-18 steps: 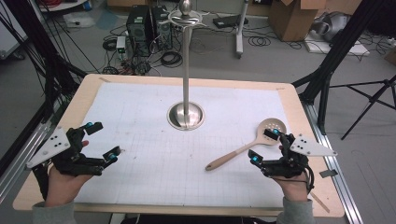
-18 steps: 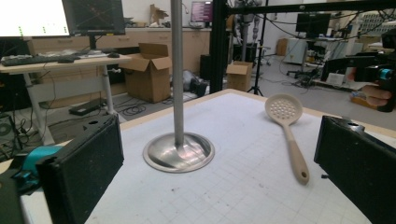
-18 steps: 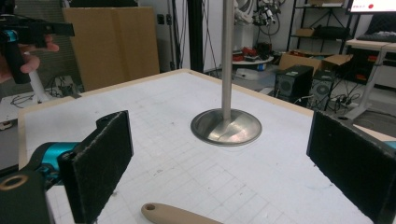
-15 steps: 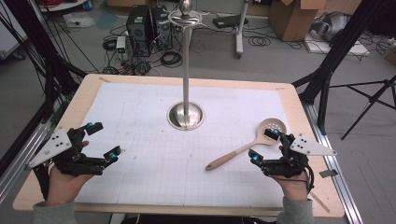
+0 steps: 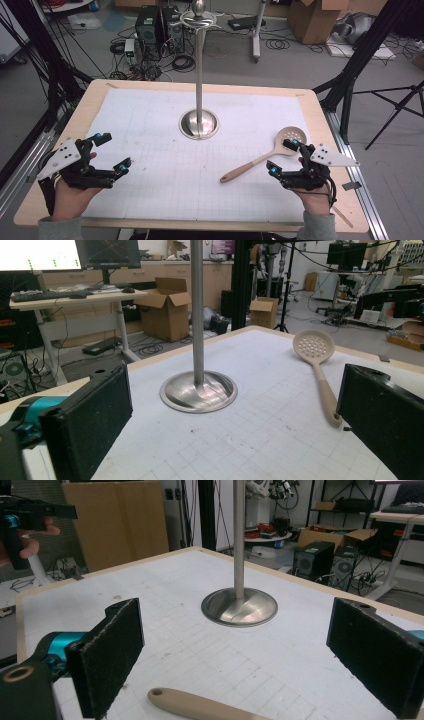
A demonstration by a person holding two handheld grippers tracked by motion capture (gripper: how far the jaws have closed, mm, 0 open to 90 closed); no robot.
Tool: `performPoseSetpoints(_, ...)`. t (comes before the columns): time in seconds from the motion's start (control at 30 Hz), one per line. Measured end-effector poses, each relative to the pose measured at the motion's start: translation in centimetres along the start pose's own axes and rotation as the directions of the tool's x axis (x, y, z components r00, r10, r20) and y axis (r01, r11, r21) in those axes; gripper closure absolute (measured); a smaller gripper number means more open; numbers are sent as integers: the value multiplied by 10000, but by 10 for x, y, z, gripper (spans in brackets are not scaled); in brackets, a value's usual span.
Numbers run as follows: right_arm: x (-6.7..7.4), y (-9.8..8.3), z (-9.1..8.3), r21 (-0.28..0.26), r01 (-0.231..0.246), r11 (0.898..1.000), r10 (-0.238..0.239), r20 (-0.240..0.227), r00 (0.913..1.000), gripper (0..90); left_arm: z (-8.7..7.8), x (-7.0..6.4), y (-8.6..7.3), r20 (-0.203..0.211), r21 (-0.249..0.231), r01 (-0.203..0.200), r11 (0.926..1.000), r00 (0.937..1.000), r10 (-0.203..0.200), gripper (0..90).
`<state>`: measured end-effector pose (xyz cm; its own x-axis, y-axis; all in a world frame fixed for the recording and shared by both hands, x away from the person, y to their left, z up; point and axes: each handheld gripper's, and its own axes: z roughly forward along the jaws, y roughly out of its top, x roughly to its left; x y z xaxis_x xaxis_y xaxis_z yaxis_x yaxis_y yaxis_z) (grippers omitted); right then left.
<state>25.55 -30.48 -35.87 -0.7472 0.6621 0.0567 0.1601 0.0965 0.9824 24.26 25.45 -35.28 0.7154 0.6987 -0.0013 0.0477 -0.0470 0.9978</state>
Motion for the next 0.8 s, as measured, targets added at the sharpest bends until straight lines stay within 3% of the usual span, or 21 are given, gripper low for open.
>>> performPoseSetpoints(0.8, 0, -3, 1, 66, 2, 10000, -3, 60, 10000, 69, 5, 1, -6, -17, 271, 27, 9996, 10000, -27, 18)
